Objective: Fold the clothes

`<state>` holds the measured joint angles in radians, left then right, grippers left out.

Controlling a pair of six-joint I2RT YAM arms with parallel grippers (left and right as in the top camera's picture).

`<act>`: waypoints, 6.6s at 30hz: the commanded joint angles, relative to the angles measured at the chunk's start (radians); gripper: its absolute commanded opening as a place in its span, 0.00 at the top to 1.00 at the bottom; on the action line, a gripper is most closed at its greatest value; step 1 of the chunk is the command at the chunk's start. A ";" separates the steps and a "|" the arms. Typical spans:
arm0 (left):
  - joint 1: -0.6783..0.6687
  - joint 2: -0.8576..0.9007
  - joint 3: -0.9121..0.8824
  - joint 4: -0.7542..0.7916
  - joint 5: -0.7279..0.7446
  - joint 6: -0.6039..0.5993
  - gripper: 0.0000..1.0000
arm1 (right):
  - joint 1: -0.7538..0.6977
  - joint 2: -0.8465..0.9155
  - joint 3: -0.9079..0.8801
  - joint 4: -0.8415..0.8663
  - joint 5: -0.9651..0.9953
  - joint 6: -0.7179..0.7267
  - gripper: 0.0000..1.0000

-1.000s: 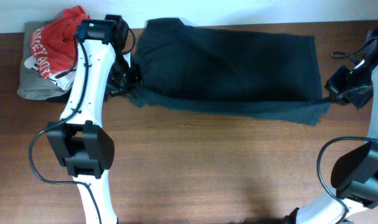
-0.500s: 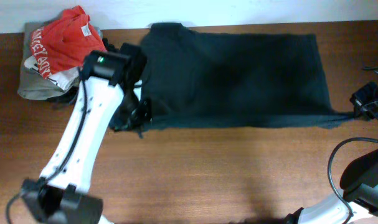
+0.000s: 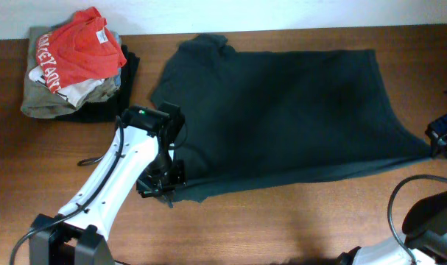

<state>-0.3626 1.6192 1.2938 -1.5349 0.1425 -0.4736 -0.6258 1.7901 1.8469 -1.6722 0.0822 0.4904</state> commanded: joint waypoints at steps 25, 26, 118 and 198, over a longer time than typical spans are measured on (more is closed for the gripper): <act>0.040 -0.026 -0.071 0.345 -0.126 -0.076 0.99 | -0.002 -0.095 -0.393 0.347 0.051 0.121 0.96; 0.043 -0.026 -0.071 0.365 -0.133 -0.076 0.99 | 0.005 -0.095 -0.418 0.376 0.040 0.120 0.96; 0.045 0.414 0.143 0.903 0.019 -0.031 0.99 | 0.234 0.001 -0.368 0.688 -0.255 -0.094 0.15; 0.175 0.580 0.625 0.452 -0.013 0.130 0.80 | 0.254 0.005 -0.446 0.726 -0.228 -0.095 0.14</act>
<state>-0.1692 2.1994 1.8950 -0.9909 0.0307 -0.3550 -0.3805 1.7981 1.4059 -0.9428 -0.1577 0.4030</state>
